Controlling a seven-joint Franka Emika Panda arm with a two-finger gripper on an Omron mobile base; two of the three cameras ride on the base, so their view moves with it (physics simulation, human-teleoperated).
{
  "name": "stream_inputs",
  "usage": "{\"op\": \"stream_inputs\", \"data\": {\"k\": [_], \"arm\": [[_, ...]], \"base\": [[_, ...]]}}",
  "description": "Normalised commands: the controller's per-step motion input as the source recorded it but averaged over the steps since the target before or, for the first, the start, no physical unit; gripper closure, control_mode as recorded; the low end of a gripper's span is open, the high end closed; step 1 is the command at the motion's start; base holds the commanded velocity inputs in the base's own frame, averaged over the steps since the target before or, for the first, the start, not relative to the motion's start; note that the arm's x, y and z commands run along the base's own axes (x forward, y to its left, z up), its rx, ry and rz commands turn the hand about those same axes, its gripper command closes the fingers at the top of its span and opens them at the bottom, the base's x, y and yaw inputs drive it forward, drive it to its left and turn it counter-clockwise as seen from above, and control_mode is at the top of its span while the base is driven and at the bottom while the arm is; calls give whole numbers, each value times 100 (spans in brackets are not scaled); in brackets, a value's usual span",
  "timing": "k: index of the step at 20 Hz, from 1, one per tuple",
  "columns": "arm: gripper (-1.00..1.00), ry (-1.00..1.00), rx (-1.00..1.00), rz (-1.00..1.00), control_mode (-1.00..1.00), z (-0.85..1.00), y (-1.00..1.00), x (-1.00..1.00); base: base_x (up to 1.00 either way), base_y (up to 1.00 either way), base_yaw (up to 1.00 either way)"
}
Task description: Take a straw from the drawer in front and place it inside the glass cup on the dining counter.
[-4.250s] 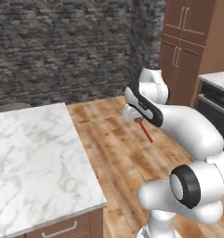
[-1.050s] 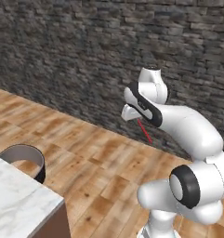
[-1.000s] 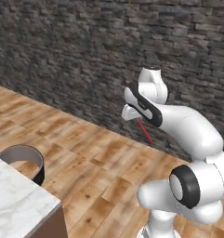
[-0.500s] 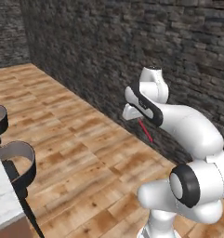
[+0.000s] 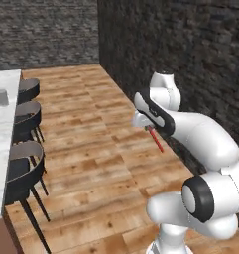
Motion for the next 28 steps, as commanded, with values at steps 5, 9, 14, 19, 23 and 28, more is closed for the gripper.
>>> {"op": "stream_inputs", "data": {"k": [5, 9, 14, 19, 23, 28], "arm": [[100, 0, 0, 0, 100, 0, 0, 0], [100, 0, 0, 0, 100, 0, 0, 0], [100, 0, 0, 0, 100, 0, 0, 0], [100, 0, 0, 0, 100, 0, 0, 0], [100, 0, 0, 0, 100, 0, 0, 0], [100, 0, 0, 0, 100, 0, 0, 0]], "base": [[78, -61, 55], [88, -63, 53], [90, -66, 49], [84, -66, 50], [76, -63, 53], [74, -61, 54]]}}
